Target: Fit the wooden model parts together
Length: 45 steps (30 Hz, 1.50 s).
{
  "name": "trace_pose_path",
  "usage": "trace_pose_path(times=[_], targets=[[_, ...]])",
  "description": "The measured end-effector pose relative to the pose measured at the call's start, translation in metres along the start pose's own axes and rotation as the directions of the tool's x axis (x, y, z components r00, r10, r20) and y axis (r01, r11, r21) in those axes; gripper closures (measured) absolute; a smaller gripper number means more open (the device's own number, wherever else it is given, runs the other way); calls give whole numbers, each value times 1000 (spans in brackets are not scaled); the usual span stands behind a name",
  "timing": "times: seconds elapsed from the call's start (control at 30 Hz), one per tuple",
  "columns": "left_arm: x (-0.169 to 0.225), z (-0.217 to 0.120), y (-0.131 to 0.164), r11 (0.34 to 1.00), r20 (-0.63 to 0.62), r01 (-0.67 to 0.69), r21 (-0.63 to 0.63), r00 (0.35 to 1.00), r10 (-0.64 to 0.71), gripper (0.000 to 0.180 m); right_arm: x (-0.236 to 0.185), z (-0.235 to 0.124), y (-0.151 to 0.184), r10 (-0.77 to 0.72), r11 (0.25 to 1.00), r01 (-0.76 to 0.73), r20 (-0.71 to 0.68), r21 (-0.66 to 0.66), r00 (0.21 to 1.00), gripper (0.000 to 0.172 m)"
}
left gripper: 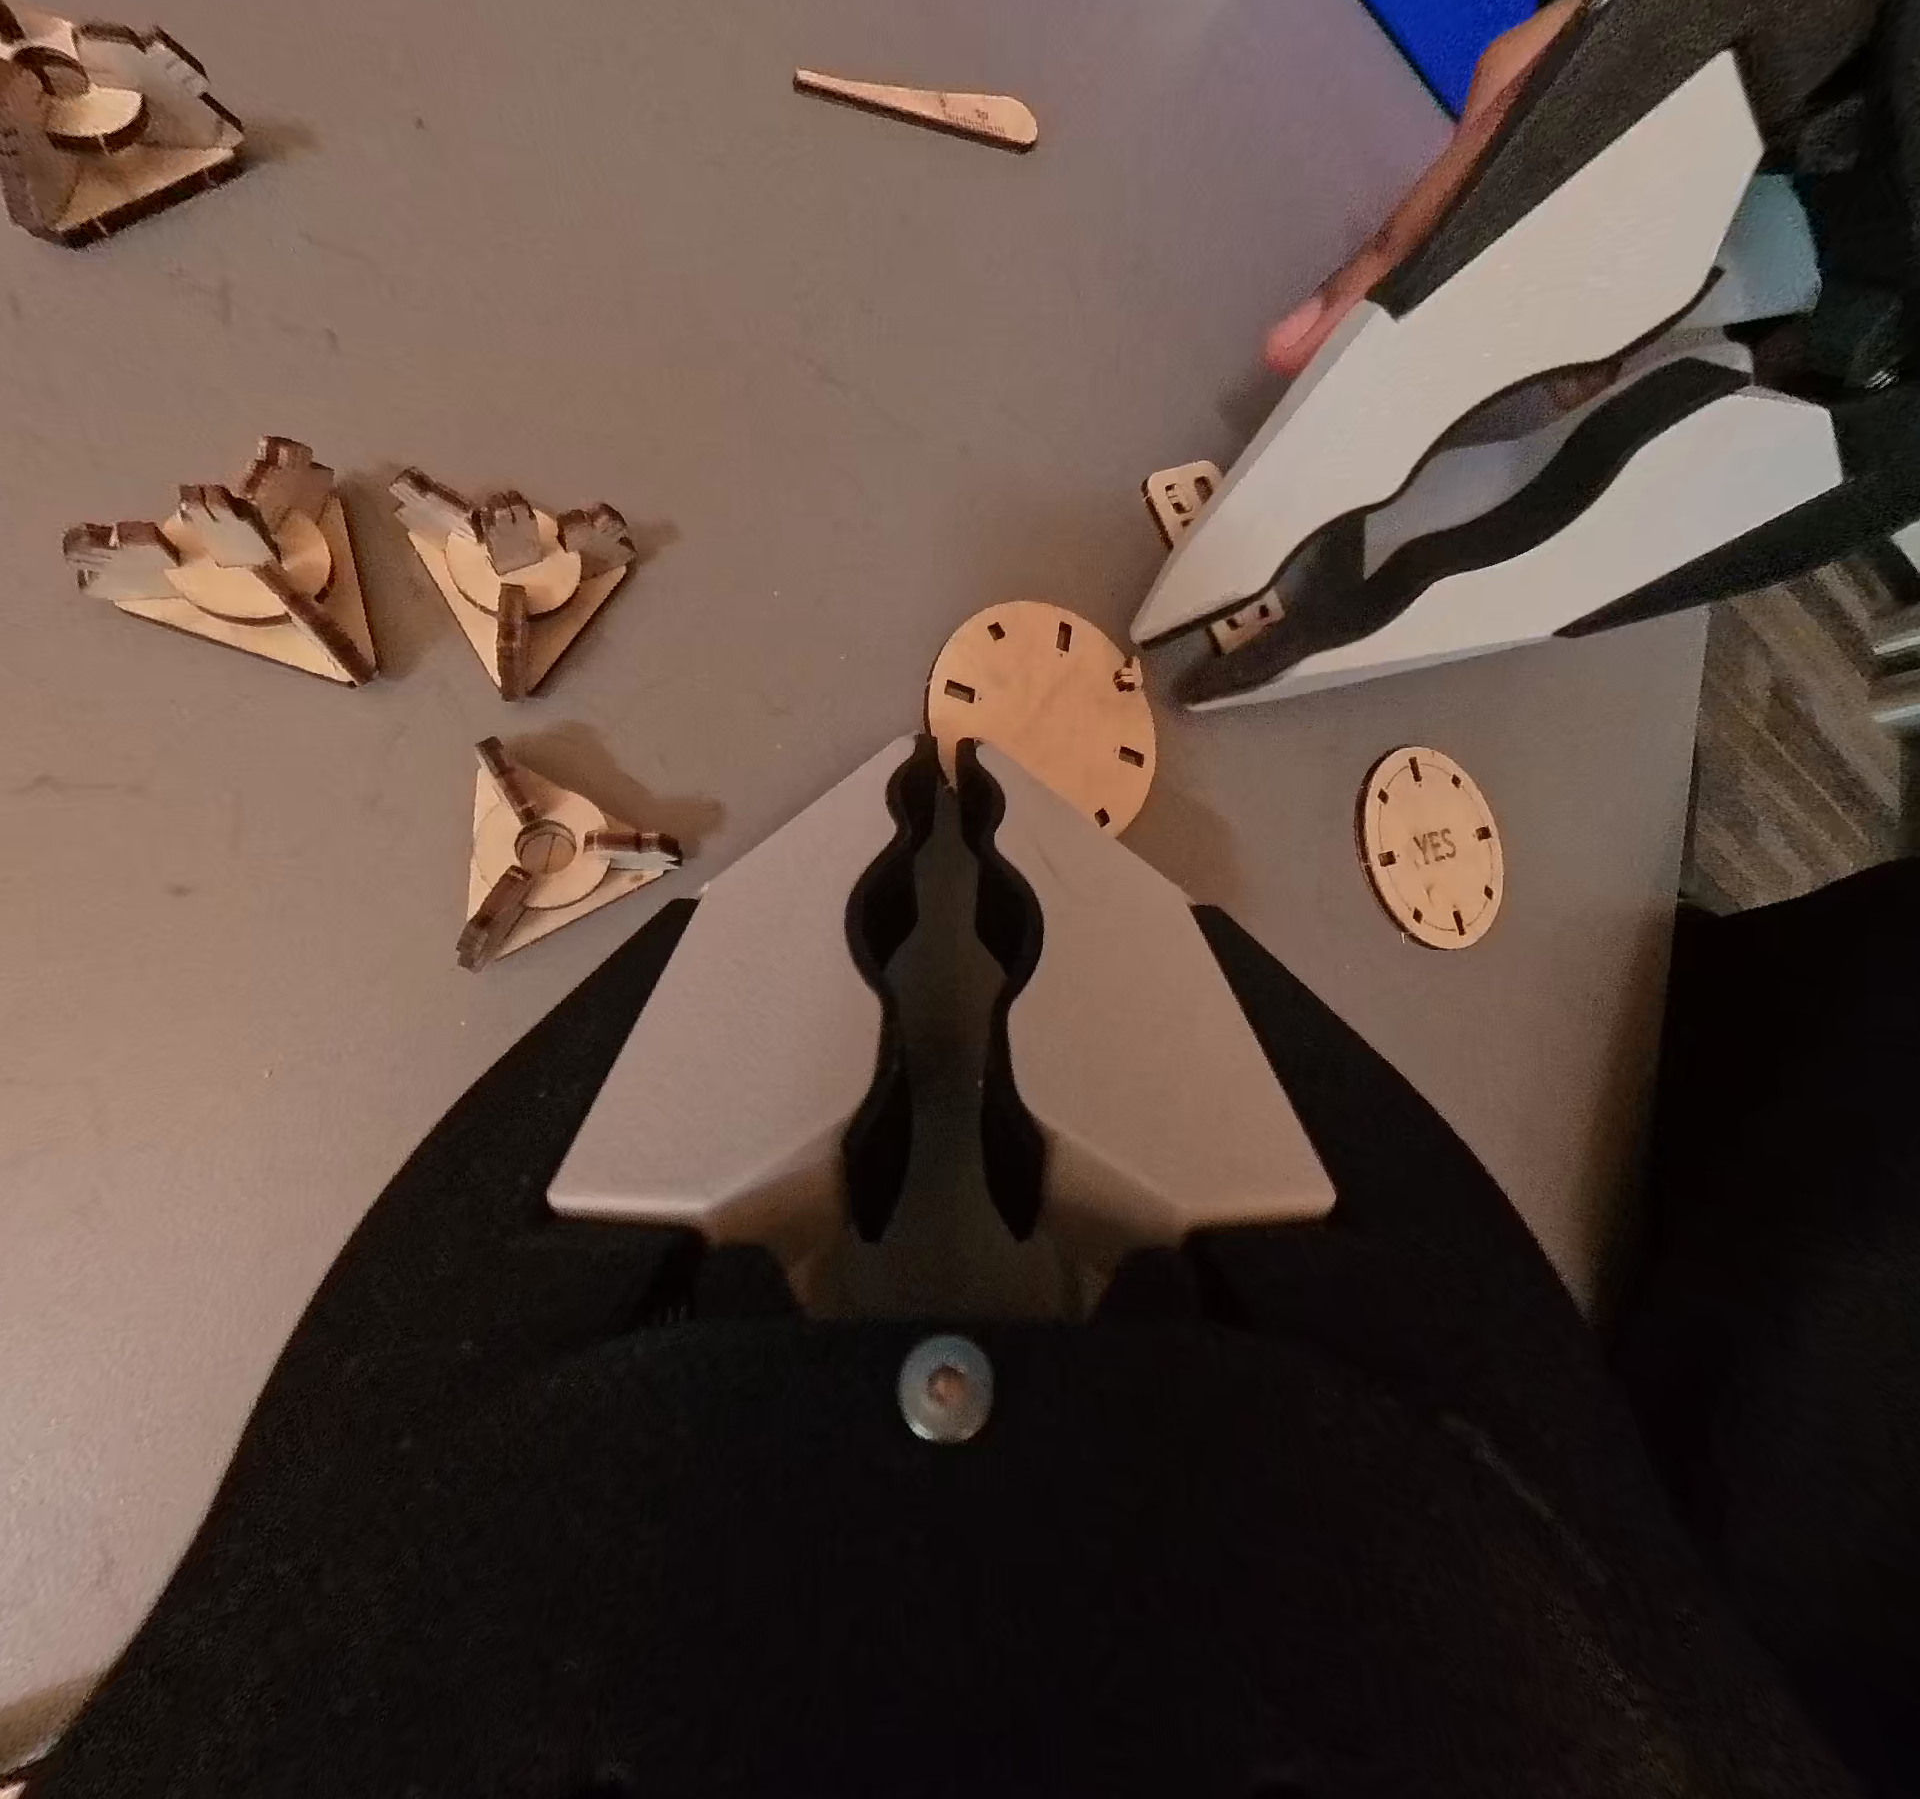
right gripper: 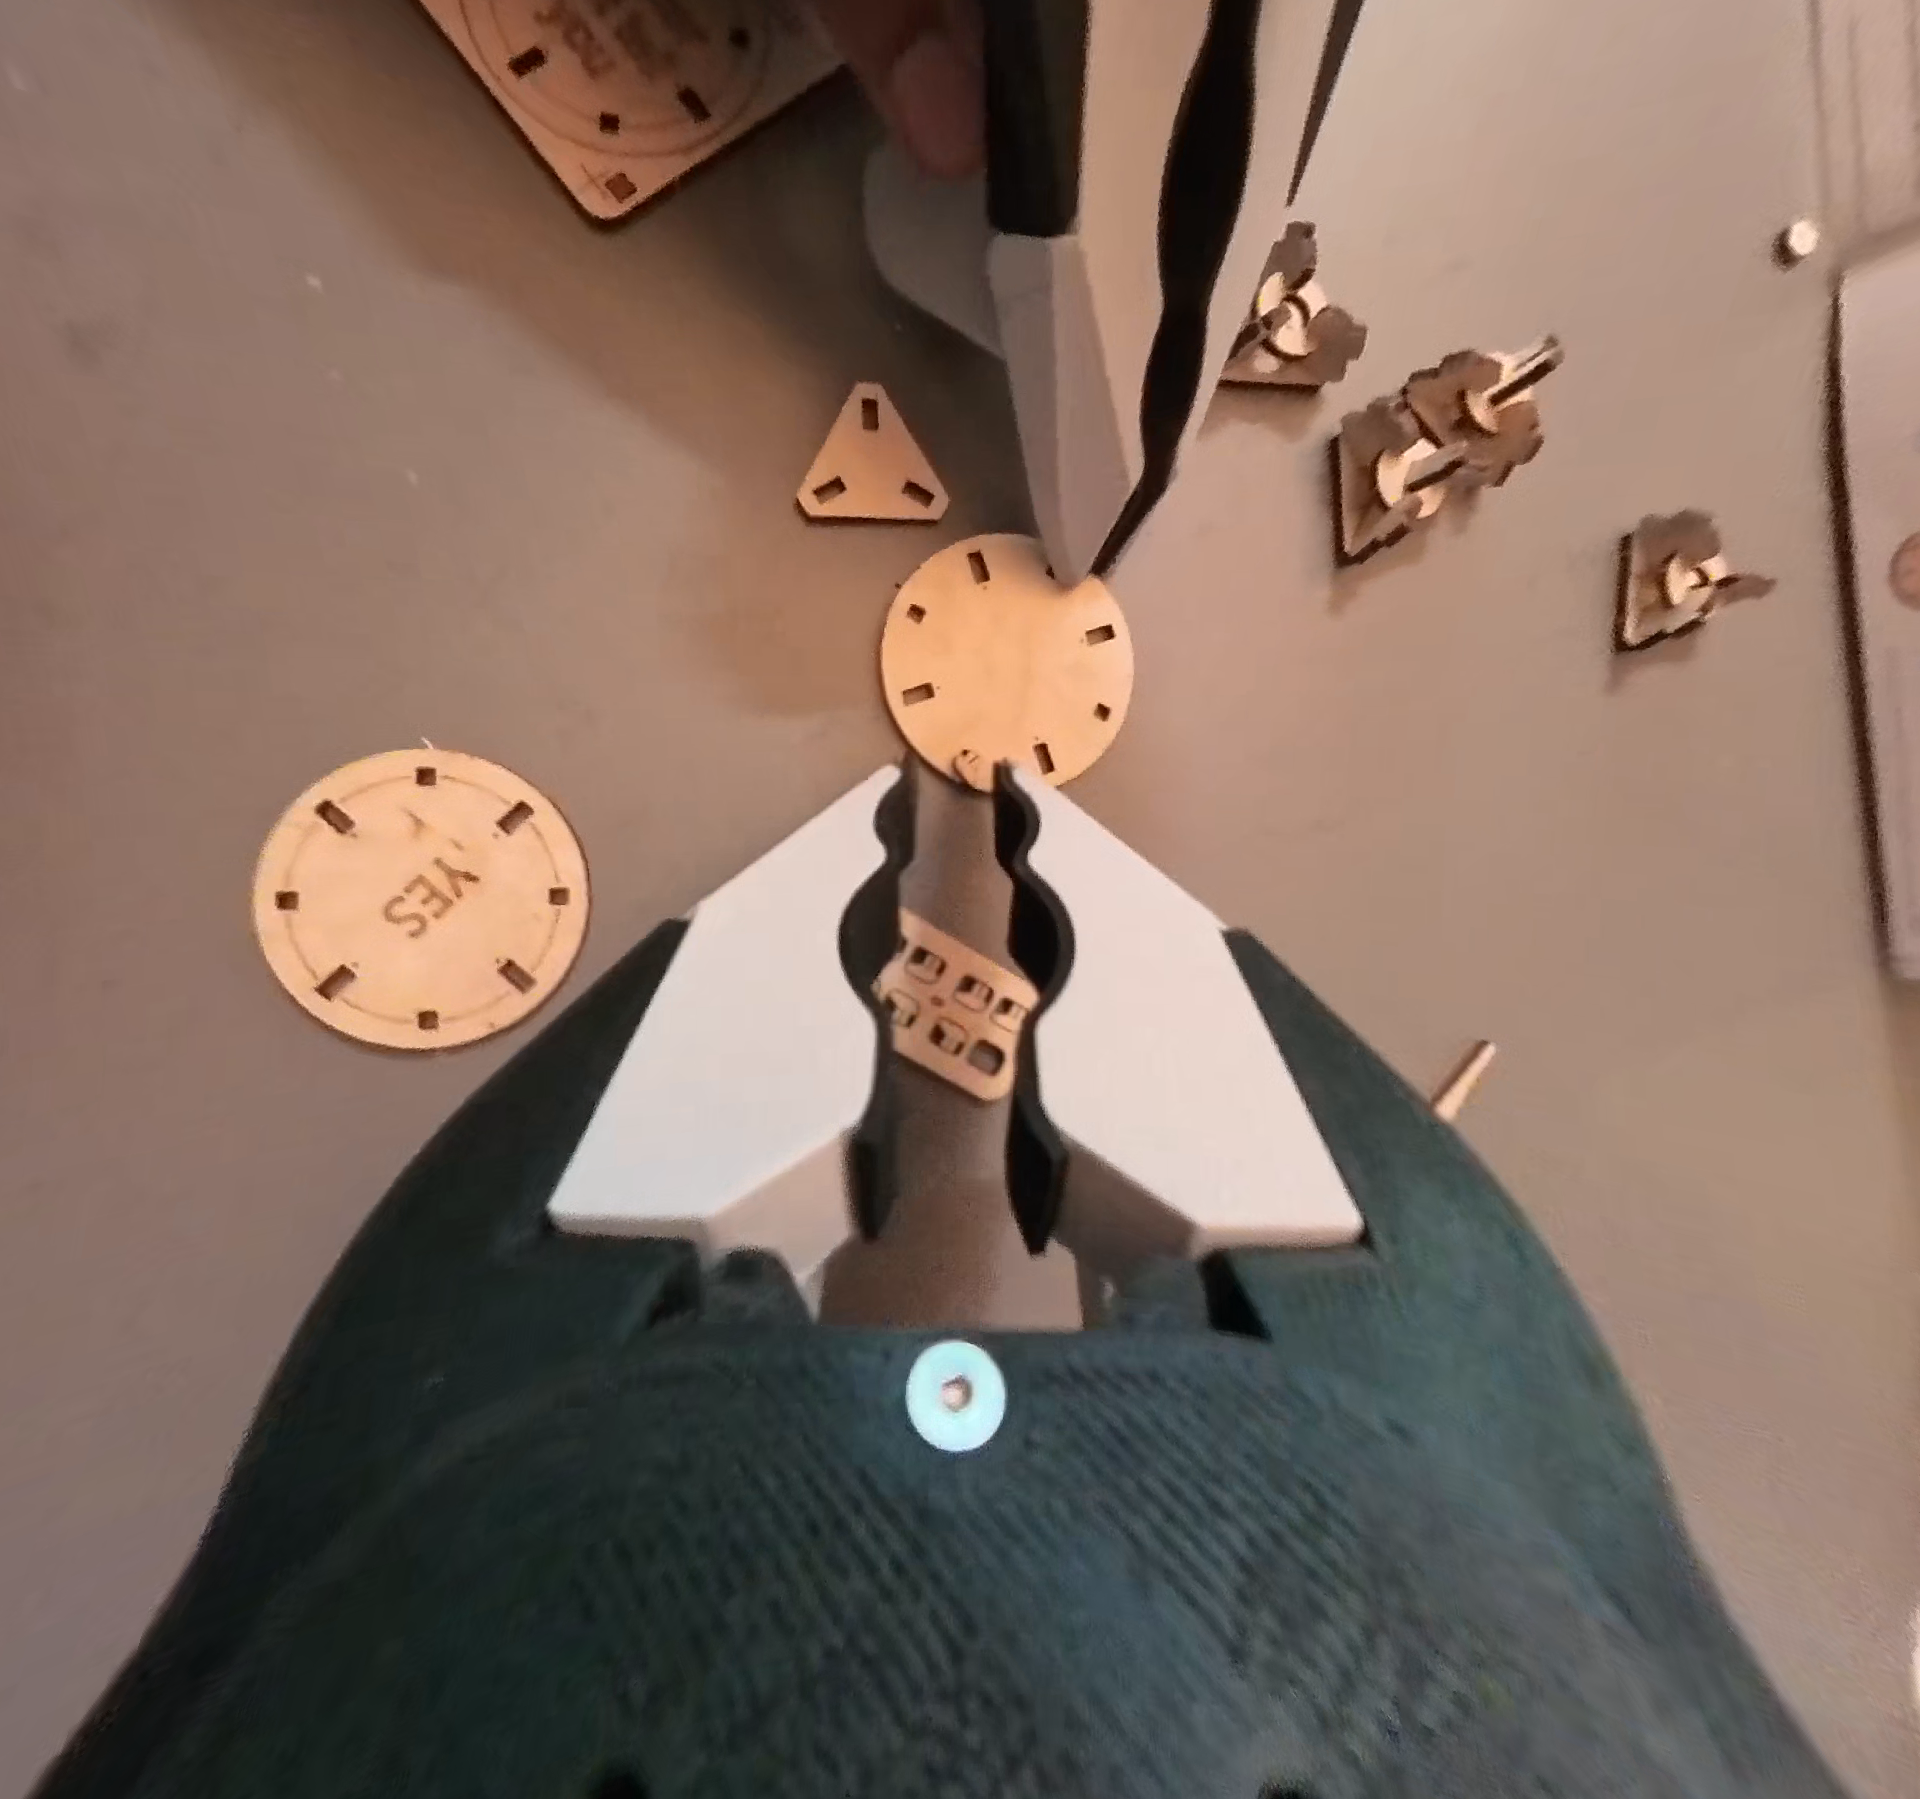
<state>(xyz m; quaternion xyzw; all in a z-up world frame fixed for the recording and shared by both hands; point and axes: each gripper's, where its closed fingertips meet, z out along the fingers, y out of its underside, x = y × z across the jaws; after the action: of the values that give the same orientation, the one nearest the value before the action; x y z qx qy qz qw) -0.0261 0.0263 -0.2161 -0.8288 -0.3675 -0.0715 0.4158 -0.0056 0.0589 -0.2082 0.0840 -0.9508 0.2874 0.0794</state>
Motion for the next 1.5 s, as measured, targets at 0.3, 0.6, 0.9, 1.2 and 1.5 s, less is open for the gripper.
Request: trace_pose_path(times=[0.3, 0.6, 0.9, 1.2, 1.5], targets=[[1, 0, 0, 1000, -2, -9, -2, 1000, 9, 175, -1, 7, 1, 67, 997, -69, 58, 32, 996, 158], [3, -1, -1, 1000, -19, -7, 11, 1000, 7, 177, -4, 5, -1, 94, 995, -95, 78, 11, 993, 169], [65, -42, -47, 930, -567, 299, 212, 813, -132, 170, 12, -36, -51, -155, 956, 201, -214, 213, 964, 169], [76, -63, -61, 877, -751, 431, 210, 646, -138, 170, 18, -60, -72, -120, 937, 220, -344, 271, 931, 168], [81, -67, -63, 865, -793, 461, 200, 595, -133, 173, 23, -72, -80, -130, 929, 259, -421, 265, 898, 169]])
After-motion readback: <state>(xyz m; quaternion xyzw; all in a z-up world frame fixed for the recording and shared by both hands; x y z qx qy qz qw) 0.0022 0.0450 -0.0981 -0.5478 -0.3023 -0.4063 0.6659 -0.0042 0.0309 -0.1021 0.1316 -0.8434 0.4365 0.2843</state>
